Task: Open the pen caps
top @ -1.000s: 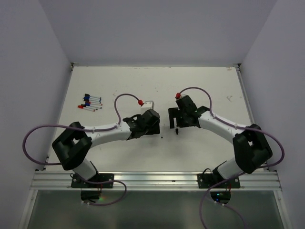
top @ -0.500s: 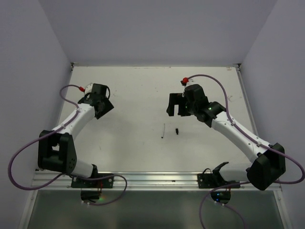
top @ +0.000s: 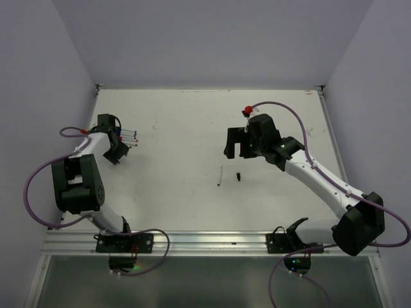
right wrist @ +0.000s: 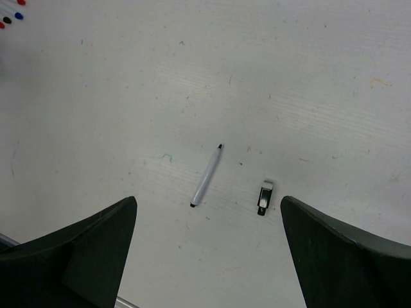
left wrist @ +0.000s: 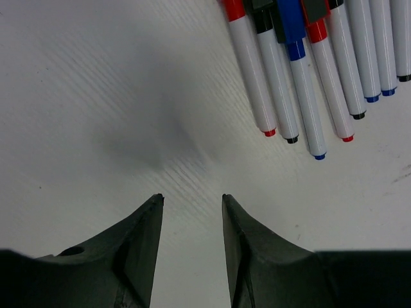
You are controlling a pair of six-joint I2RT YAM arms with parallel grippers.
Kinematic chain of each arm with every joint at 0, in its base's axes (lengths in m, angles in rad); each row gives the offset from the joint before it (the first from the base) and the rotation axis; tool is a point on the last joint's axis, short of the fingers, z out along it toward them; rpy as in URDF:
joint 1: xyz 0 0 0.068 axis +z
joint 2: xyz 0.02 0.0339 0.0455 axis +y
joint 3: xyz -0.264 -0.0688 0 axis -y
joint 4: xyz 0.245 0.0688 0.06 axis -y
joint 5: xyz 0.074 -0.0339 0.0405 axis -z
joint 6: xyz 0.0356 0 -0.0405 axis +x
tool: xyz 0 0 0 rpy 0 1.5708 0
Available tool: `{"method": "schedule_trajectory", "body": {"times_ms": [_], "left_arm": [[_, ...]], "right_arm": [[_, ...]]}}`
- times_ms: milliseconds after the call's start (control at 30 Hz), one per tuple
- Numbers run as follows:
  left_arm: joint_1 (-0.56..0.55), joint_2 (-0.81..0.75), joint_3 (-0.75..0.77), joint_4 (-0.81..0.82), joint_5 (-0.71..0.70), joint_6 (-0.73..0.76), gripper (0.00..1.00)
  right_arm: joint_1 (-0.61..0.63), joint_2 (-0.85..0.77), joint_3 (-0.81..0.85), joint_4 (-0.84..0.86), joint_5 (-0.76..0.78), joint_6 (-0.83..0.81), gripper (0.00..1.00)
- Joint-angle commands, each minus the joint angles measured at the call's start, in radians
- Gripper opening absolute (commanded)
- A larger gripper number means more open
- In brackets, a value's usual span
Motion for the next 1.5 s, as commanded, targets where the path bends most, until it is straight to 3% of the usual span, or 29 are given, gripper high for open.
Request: {"method": "schedule_trajectory", "body": {"times_ms": [0, 533, 1067, 1233, 1467], "left_arm": [[0.017, 0.021, 0.062, 0.031, 0.01, -0.005, 0.45], [0.052, 0.203, 0.213, 0.018, -0.004, -0.054, 0.45], [0.066, 0.268, 0.283, -0.014, -0.021, -0.051, 0.44], [0.065, 0.301, 0.317, -0.072, -0.071, -0.057, 0.41], [0.065, 0.328, 0.32, -0.107, -0.127, -0.046, 0.29]], "right_arm": [[0.001, -0.011, -0.003, 0.016, -0.034, -0.031, 0.98], [0.001, 0.014, -0.008, 0.031, -0.031, -0.048, 0.99], [0.001, 0.014, 0.001, 0.024, -0.017, -0.048, 0.99], [0.001, 0.012, 0.004, 0.024, -0.017, -0.05, 0.99], [0.001, 0.015, -0.006, 0.033, -0.017, -0.042, 0.98]]}}
